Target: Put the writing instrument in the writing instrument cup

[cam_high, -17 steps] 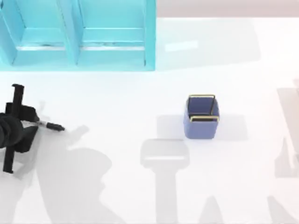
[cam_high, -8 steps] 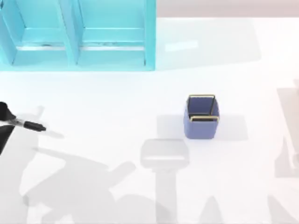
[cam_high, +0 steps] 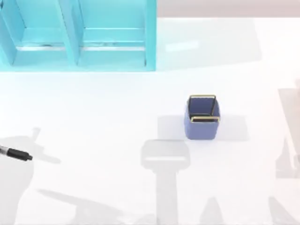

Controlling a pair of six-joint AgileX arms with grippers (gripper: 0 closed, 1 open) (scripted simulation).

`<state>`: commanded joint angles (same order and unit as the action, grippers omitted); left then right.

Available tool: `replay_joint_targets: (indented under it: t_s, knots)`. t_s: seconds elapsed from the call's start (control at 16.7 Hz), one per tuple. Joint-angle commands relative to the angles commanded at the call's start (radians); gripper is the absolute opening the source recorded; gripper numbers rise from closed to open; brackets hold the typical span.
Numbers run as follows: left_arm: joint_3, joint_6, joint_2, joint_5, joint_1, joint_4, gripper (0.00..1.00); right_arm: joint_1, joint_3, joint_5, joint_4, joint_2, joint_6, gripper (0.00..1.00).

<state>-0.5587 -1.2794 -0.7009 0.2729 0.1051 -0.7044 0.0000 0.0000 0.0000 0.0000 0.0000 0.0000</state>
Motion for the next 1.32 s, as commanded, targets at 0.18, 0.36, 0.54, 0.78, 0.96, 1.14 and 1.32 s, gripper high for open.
replay_joint_targets:
  t_s: [0.18, 0.36, 0.54, 0.78, 0.96, 1.14, 1.32]
  knots:
    - [0.001, 0.000, 0.008, 0.000, 0.001, -0.008, 0.00, 0.000, 0.000, 0.000, 0.000, 0.000, 0.000, 1.00]
    - [-0.001, 0.002, 0.004, 0.000, -0.003, -0.006, 0.00, 0.000, 0.000, 0.000, 0.000, 0.000, 0.000, 1.00]
    - [-0.020, 0.046, -0.057, -0.061, -0.043, 0.007, 0.00, 0.000, 0.000, 0.000, 0.000, 0.000, 0.000, 1.00]
    - [-0.096, 0.198, -0.259, -0.265, -0.184, 0.070, 0.00, 0.000, 0.000, 0.000, 0.000, 0.000, 0.000, 1.00]
    - [-0.204, 0.353, -0.460, -0.486, -0.336, 0.164, 0.00, 0.000, 0.000, 0.000, 0.000, 0.000, 0.000, 1.00]
    - [-0.355, 0.515, -0.673, -0.739, -0.508, 0.301, 0.00, 0.000, 0.000, 0.000, 0.000, 0.000, 0.000, 1.00]
    - [-0.540, 0.667, -0.884, -1.005, -0.684, 0.469, 0.00, 0.000, 0.000, 0.000, 0.000, 0.000, 0.000, 1.00]
